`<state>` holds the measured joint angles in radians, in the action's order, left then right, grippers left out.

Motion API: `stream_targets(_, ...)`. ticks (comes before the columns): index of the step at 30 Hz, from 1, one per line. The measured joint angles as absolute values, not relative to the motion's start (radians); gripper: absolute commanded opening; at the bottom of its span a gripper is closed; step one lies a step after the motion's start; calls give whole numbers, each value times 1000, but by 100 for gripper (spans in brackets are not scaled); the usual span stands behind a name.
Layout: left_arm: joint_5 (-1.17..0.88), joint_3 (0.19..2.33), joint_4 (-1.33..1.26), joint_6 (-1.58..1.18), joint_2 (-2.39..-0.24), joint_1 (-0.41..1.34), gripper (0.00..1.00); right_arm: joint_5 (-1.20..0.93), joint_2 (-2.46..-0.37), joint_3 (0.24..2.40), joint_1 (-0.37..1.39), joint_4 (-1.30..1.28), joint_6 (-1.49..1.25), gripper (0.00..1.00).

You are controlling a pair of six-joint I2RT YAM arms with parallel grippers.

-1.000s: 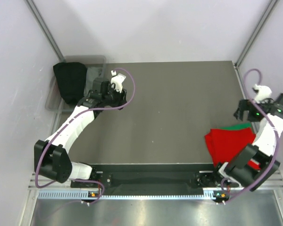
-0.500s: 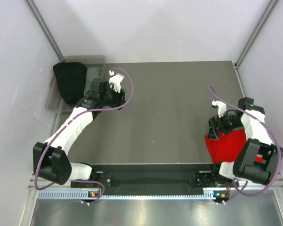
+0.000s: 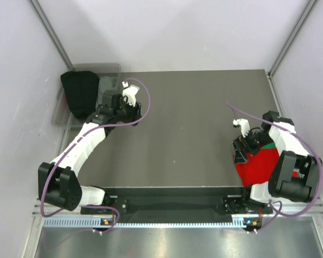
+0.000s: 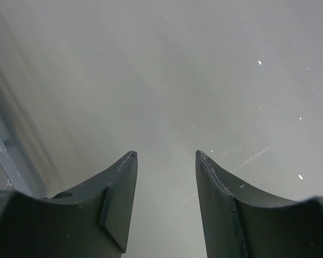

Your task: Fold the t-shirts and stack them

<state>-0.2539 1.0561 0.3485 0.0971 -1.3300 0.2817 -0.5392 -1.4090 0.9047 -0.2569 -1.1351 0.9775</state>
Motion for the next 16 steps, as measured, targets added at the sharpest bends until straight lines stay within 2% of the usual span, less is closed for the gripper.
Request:
stream_targets(4,-255,1051,348,91,-1330,278,52,-531,-1355,955,-218,-1082,907,100)
stream_targets(8,-258,1051,344,83,-1330,276,52,-536,-1366,1120,-212,-1047,816,100)
stream_targets(16,-258,1015,318,75,-1300,267,53,-555,-1498,1219,-157,-874,615,100)
